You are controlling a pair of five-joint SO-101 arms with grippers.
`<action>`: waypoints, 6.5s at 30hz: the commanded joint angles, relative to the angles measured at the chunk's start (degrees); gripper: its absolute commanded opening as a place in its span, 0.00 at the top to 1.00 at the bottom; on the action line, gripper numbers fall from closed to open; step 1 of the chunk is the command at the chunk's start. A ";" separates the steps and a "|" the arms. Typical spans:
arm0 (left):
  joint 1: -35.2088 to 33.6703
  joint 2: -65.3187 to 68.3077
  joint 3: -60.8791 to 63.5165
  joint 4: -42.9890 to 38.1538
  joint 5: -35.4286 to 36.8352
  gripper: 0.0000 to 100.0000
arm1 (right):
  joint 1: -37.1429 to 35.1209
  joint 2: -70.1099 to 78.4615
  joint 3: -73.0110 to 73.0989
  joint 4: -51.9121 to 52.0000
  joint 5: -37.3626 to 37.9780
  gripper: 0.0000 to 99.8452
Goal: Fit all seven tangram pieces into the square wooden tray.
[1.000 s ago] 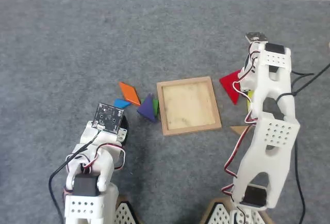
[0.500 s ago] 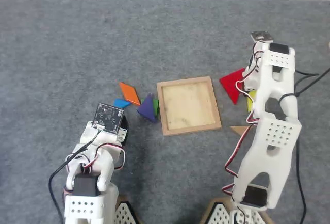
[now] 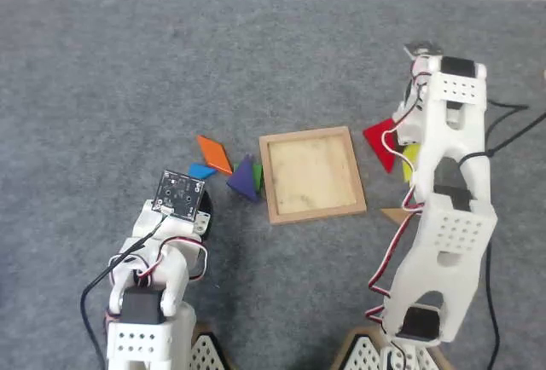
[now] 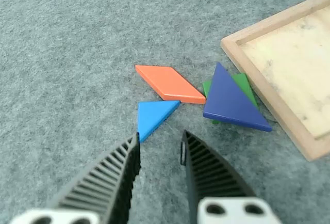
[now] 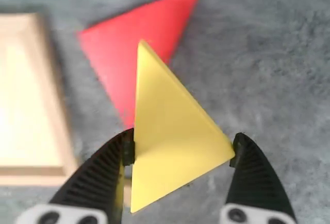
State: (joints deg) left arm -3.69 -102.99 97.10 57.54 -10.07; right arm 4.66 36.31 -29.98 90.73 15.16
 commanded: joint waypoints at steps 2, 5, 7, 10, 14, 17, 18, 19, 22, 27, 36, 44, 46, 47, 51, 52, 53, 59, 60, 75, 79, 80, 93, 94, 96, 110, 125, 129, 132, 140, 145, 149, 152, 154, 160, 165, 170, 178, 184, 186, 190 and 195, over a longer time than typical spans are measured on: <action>-0.35 -0.26 -0.66 0.26 -0.70 0.87 | -6.29 -9.89 -1.41 3.91 0.00 0.85; -0.35 -0.26 -0.66 0.26 -0.70 0.87 | -10.95 -12.62 -1.41 5.76 -2.37 0.85; -0.35 -0.26 -0.66 0.26 -0.70 0.87 | -14.81 -13.58 -1.41 6.81 -3.96 0.85; -0.35 -0.26 -0.66 0.26 -0.70 0.87 | -20.53 -13.67 -1.05 7.69 -8.35 0.84; -0.35 -0.26 -0.66 0.26 -0.70 0.87 | -26.33 -11.56 -1.05 7.96 -16.53 0.84; -0.35 -0.26 -0.66 0.26 -0.70 0.87 | -29.32 -8.84 -1.14 7.43 -22.15 0.84; -0.35 -0.26 -0.66 0.26 -0.70 0.87 | -30.11 -7.78 -1.23 6.81 -23.65 0.84; -0.35 -0.26 -0.66 0.26 -0.70 0.87 | -30.64 -6.81 -1.23 6.20 -24.97 0.84; -0.35 -0.26 -0.66 0.26 -0.70 0.87 | -31.52 -4.18 -1.32 4.79 -28.66 0.84; -0.35 -0.26 -0.66 0.26 -0.70 0.87 | -34.86 -1.54 -1.32 4.70 -30.42 0.84; -0.35 -0.26 -0.66 0.26 -0.70 0.87 | -39.60 -0.22 -1.41 3.47 -30.42 0.84; -0.35 -0.26 -0.66 0.26 -0.70 0.87 | -39.69 3.03 -1.41 4.00 -30.24 0.84; -0.35 -0.26 -0.66 0.26 -0.70 0.87 | -39.78 3.47 -1.41 3.74 -28.75 0.84; -0.35 -0.26 -0.66 0.26 -0.70 0.87 | -39.96 3.47 -1.41 3.65 -28.31 0.84; -0.35 -0.26 -0.66 0.26 -0.70 0.87 | -40.66 3.38 -1.49 3.47 -28.04 0.83; -0.35 -0.26 -0.66 0.26 -0.70 0.87 | -40.75 3.38 -1.49 3.30 -28.22 0.81; -0.35 -0.26 -0.66 0.26 -0.70 0.87 | -40.92 3.38 -1.49 3.12 -28.22 0.78; -0.35 -0.26 -0.66 0.26 -0.70 0.87 | -40.75 3.47 -1.49 2.15 -28.31 0.73; -0.35 -0.26 -0.66 0.26 -0.70 0.87 | -40.75 3.38 -1.49 1.63 -28.31 0.73; -0.35 -0.26 -0.66 0.26 -0.70 0.87 | -40.92 3.82 -1.49 -0.22 -29.71 0.73; -0.35 -0.26 -0.66 0.26 -0.70 0.87 | -40.84 3.47 -1.49 -0.31 -29.80 0.71; -0.35 -0.26 -0.66 0.26 -0.70 0.87 | -40.84 3.47 -1.49 -0.31 -29.89 0.69; -0.35 -0.26 -0.66 0.26 -0.70 0.87 | -38.46 0.84 -1.93 -2.15 -29.71 0.60; -0.35 -0.26 -0.66 0.26 -0.70 0.87 | -37.32 -0.31 -1.93 -1.98 -29.71 0.60; -0.35 -0.26 -0.66 0.26 -0.70 0.87 | -35.03 -2.33 -1.76 -0.57 -29.63 0.60; -0.35 -0.26 -0.66 0.26 -0.70 0.87 | -33.98 -26.59 10.46 2.77 -23.82 0.60; -0.35 -0.26 -0.66 0.26 -0.70 0.87 | -34.68 -45.14 57.41 -30.46 -13.01 0.61; -0.35 -0.26 -0.66 0.26 -0.70 0.87 | -34.68 -40.04 54.77 -31.16 -13.19 0.61; -0.35 -0.26 -0.66 0.26 -0.70 0.87 | -34.77 -35.82 53.10 -31.34 -13.27 0.61; -0.35 -0.26 -0.66 0.26 -0.70 0.87 | -37.85 -25.45 46.07 -32.66 -16.18 0.61; -0.35 -0.26 -0.66 0.26 -0.70 0.87 | -37.85 -23.43 42.02 -31.34 -16.53 0.61; -0.35 -0.26 -0.66 0.26 -0.70 0.87 | -37.49 -29.41 43.25 -29.85 -16.53 0.60; -0.35 -0.26 -0.66 0.26 -0.70 0.87 | -35.82 -38.29 45.89 -27.82 -16.35 0.60; -0.35 -0.26 -0.66 0.26 -0.70 0.87 | -32.31 -44.26 47.21 -25.54 -15.47 0.61; -0.35 -0.26 -0.66 0.26 -0.70 0.87 | -13.93 -49.10 47.56 -23.52 -7.65 0.61; -0.35 -0.26 -0.66 0.26 -0.70 0.87 | -9.19 -40.92 44.92 -27.12 -7.56 0.61; -0.35 -0.26 -0.66 0.26 -0.70 0.87 | -10.51 -28.97 35.25 -29.05 -15.03 0.61; -0.35 -0.26 -0.66 0.26 -0.70 0.87 | -10.77 -11.12 16.88 -26.95 -16.97 0.61; -0.35 -0.26 -0.66 0.26 -0.70 0.87 | -10.42 -2.59 8.70 -25.89 -22.77 0.61; -0.35 -0.26 -0.66 0.26 -0.70 0.87 | -10.42 -0.48 7.38 -25.89 -24.09 0.61; -0.35 -0.26 -0.66 0.26 -0.70 0.87 | -10.95 2.24 6.77 -25.89 -26.37 0.61; -0.35 -0.26 -0.66 0.26 -0.70 0.87 | -10.95 3.74 6.77 -25.80 -24.97 0.61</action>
State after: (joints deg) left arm -3.69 -102.99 97.10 57.54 -10.07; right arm -5.45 40.53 -20.22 64.26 -10.24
